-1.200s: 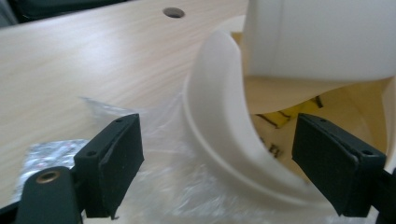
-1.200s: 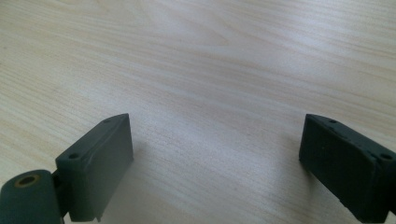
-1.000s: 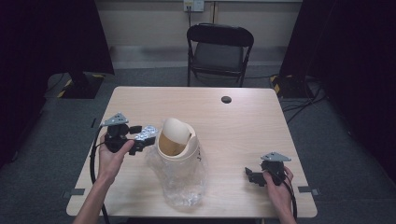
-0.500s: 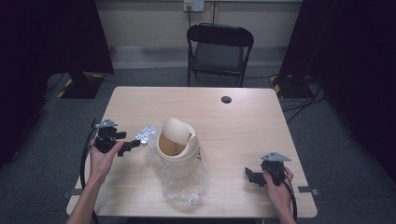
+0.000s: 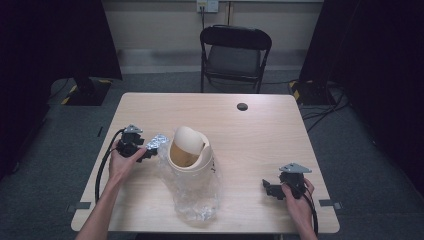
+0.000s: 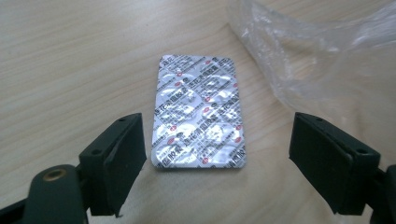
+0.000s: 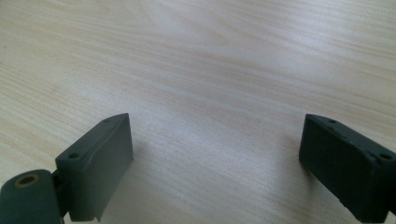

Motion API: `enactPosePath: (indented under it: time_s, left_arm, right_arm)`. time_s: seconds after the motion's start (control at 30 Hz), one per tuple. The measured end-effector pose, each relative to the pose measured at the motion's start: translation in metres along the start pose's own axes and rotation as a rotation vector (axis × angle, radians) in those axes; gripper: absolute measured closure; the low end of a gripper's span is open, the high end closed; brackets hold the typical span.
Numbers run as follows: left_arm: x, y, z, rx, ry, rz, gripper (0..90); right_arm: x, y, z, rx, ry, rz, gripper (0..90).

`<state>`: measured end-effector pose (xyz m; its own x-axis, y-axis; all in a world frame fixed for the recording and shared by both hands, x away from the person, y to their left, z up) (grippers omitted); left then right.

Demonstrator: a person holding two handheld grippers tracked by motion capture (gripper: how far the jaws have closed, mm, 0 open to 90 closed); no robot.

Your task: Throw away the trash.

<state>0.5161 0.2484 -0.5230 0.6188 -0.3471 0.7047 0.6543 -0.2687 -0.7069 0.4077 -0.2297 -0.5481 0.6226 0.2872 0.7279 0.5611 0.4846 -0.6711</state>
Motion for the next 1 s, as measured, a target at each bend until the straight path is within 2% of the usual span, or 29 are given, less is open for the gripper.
enactPosePath:
  time_s: [0.13,0.2,0.27,0.3,0.4,0.43,0.5,0.7,1.0]
  left_arm:
    - [-0.002,0.012,0.003,0.005,-0.013,0.001,17.3]
    - [-0.005,0.016,0.004,0.014,-0.007,0.015,17.3]
    - [-0.008,0.02,0.005,0.033,0.02,0.031,17.9]
    - [-0.008,0.021,0.005,0.046,0.033,0.025,17.9]
    - [-0.007,0.023,0.002,0.054,0.036,0.013,20.6]
    - [-0.007,0.024,0.003,0.069,0.054,0.012,20.8]
    - [-0.006,0.025,0.002,0.076,0.063,0.005,20.9]
    - [-0.006,0.023,0.004,0.071,0.063,-0.012,31.3]
    - [-0.007,0.022,0.003,0.081,0.055,-0.018,34.1]
  right_arm:
    - [0.0,0.0,0.0,0.0,0.0,0.0,8.8]
    - [0.0,0.0,0.0,0.0,0.001,0.0,8.8]
    - [0.0,0.0,0.0,0.001,0.0,0.0,8.8]
    - [0.0,0.0,0.0,0.0,0.0,0.0,8.9]
    - [0.0,0.0,0.0,0.0,0.001,0.0,8.9]
    - [0.0,0.0,0.0,0.0,0.0,0.0,8.9]
    - [0.0,0.0,0.0,0.0,0.0,0.0,8.8]
    - [0.0,0.0,0.0,0.0,0.0,0.0,9.0]
    - [0.0,0.0,0.0,-0.001,-0.001,0.0,9.1]
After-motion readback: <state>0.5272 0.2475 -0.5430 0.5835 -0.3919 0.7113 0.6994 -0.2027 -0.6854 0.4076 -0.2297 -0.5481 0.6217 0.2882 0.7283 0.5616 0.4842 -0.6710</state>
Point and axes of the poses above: each handheld gripper's, and its own axes: y roughly forward along the jaws, x roughly out of its top, z roughly to its left, the point moved 7 cm from there along y, roughly forward along the jaws, and after that the axes turned 13 degrees about x, right-handed, at the moved point
